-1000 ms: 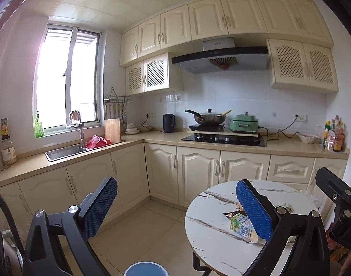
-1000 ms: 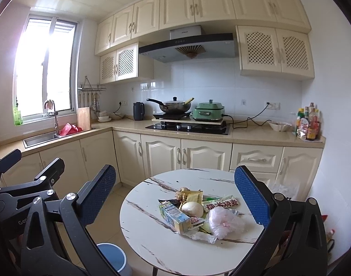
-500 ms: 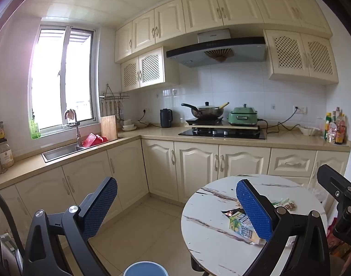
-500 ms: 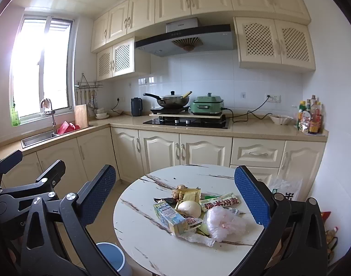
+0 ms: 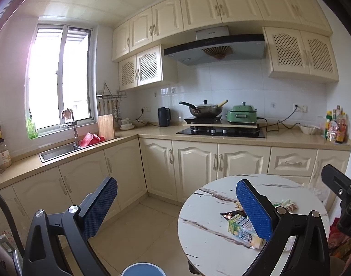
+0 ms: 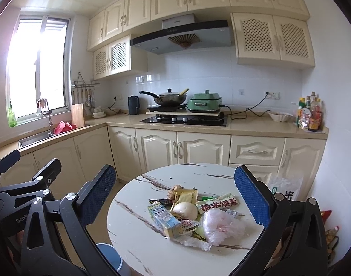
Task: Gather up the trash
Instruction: 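Grasp the juice carton with the left gripper while the right gripper grasps the plastic bag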
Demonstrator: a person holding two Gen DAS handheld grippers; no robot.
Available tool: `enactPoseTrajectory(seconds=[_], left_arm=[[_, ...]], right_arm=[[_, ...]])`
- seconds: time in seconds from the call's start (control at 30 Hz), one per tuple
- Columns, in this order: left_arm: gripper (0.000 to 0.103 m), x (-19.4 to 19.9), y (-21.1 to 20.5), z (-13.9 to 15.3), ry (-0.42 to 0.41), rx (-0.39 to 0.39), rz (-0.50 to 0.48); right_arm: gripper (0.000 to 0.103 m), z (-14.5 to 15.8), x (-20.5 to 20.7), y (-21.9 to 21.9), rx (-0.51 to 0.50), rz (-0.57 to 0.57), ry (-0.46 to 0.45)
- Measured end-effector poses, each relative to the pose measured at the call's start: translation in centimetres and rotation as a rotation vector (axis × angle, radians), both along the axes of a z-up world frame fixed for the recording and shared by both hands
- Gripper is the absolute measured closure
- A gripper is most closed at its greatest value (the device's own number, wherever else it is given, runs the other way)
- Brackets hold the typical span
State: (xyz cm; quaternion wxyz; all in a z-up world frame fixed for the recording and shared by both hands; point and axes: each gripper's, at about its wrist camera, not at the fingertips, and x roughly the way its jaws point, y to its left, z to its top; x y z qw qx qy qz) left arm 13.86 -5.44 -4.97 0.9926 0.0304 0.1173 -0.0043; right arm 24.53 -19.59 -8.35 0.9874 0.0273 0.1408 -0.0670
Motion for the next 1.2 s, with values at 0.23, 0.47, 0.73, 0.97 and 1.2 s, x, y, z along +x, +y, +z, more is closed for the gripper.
enactPoseTrajectory(seconds=[0.23, 0.47, 0.73, 0.97, 1.2], left_arm=[[0.001, 4.3, -0.1, -2.7, 0.107, -0.012, -0.037], [0.001, 10.6, -3.2, -8.3, 0.371, -0.098, -0.181], [0.001, 15.8, -11.4, -11.8, 0.521, -0.027, -0.218], [0.001, 21.2, -14.3, -14.0, 0.588, 0.014, -0.159], [0.047, 23.2, -12.7, -16.7, 0.633, -0.032, -0.209]], right_arm=[[0.000, -3.0, 1.4, -3.5, 0.010, -0.085, 0.083], [0.000, -9.8, 3.6, -7.9, 0.045, -0.142, 0.264], [0.000, -16.0, 4.7, -12.0, 0.102, -0.156, 0.386], [0.000, -19.0, 6.1, -13.8, 0.137, -0.133, 0.438], [0.000, -20.1, 7.8, -13.9, 0.135, -0.090, 0.443]])
